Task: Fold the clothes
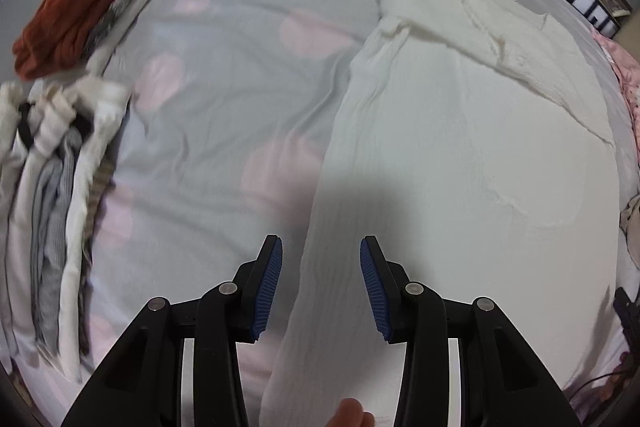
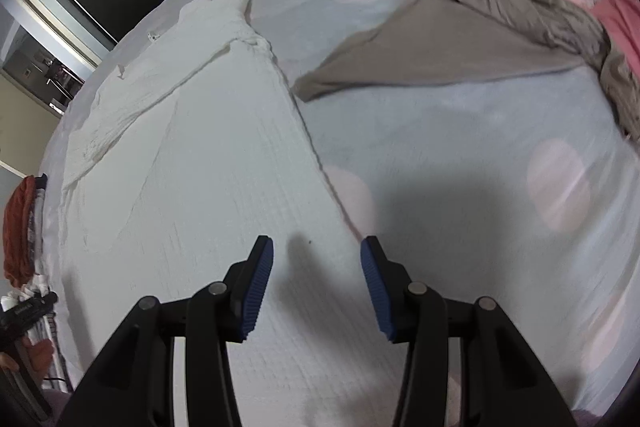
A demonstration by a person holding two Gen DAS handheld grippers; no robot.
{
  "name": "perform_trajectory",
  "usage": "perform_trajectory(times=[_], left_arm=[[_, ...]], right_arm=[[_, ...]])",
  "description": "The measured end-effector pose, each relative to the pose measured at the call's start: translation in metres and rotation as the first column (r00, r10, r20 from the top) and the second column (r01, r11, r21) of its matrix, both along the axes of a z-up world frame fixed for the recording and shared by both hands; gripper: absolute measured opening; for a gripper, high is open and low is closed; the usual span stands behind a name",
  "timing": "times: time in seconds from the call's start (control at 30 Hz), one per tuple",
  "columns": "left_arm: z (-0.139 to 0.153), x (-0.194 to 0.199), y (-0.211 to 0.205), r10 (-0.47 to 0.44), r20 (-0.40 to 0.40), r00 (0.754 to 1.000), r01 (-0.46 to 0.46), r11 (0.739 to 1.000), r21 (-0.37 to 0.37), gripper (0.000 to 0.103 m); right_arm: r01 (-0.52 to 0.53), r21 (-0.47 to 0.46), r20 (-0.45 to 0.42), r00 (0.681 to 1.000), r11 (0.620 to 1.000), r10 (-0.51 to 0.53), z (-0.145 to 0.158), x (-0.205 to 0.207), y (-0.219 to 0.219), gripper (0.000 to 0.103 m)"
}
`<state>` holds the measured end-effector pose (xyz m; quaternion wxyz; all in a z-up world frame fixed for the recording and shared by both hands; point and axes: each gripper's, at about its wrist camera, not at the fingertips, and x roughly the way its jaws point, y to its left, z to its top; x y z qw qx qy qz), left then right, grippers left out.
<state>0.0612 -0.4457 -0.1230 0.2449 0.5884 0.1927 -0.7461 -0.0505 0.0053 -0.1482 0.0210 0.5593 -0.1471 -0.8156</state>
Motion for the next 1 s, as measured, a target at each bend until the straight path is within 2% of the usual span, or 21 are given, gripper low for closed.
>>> perform_trajectory(times=[0.03, 0.3, 0.47, 0.5, 0.53, 0.6, 0.63, 0.73, 0.83, 0.93, 1.0], left_arm=[[-0.003, 0.003, -0.001, 0.015, 0.016, 1.0, -0.015, 1.0, 0.011, 0.043], [-0.037, 0.002, 0.018, -0.047, 0.173, 0.984, 0.038, 0.998, 0.053, 0.043], [-0.043, 0.003, 0.018, -0.051, 0.195, 0.979, 0.04, 0.997, 0.06, 0.043], [-0.043, 0.004, 0.018, -0.111, 0.193, 0.975, 0.101, 0.993, 0.064, 0.043], [-0.043, 0.004, 0.018, -0.118, 0.194, 0.974, 0.107, 0.992, 0.064, 0.043], [-0.043, 0.005, 0.019, -0.124, 0.195, 0.973, 0.113, 0.991, 0.064, 0.043], [-0.043, 0.005, 0.019, -0.127, 0.195, 0.973, 0.117, 0.991, 0.064, 0.042], [-0.043, 0.007, 0.018, -0.133, 0.191, 0.973, 0.121, 0.99, 0.072, 0.041], [-0.041, 0.008, 0.018, -0.145, 0.176, 0.974, 0.131, 0.988, 0.087, 0.034], [-0.04, 0.009, 0.02, -0.162, 0.17, 0.972, 0.149, 0.985, 0.088, 0.027], [-0.039, 0.01, 0.019, -0.166, 0.158, 0.973, 0.15, 0.983, 0.106, 0.015]], right_arm=[[0.002, -0.002, 0.006, 1.0, 1.0, -0.002, -0.001, 0.001, 0.001, 0.045], [0.08, -0.026, 0.069, 0.995, 0.996, -0.078, -0.018, 0.004, 0.02, 0.045], [0.067, -0.026, 0.104, 0.993, 0.997, -0.064, -0.024, 0.004, 0.019, 0.045], [0.062, -0.021, 0.106, 0.993, 0.998, -0.059, -0.024, 0.005, 0.018, 0.045], [0.057, -0.017, 0.107, 0.993, 0.998, -0.055, -0.025, 0.006, 0.017, 0.044], [0.049, -0.005, 0.108, 0.993, 0.999, -0.048, -0.025, 0.006, 0.015, 0.038], [0.048, 0.0, 0.111, 0.993, 0.999, -0.048, -0.025, 0.007, 0.015, 0.031], [0.051, -0.008, 0.107, 0.993, 0.999, -0.05, -0.025, 0.008, 0.016, 0.02], [0.046, -0.015, 0.093, 0.995, 0.999, -0.044, -0.023, 0.008, 0.017, 0.011], [0.042, -0.015, 0.067, 0.997, 0.999, -0.041, -0.019, 0.009, 0.016, 0.008], [0.045, -0.018, 0.041, 0.998, 0.999, -0.044, -0.013, 0.012, 0.017, 0.008]])
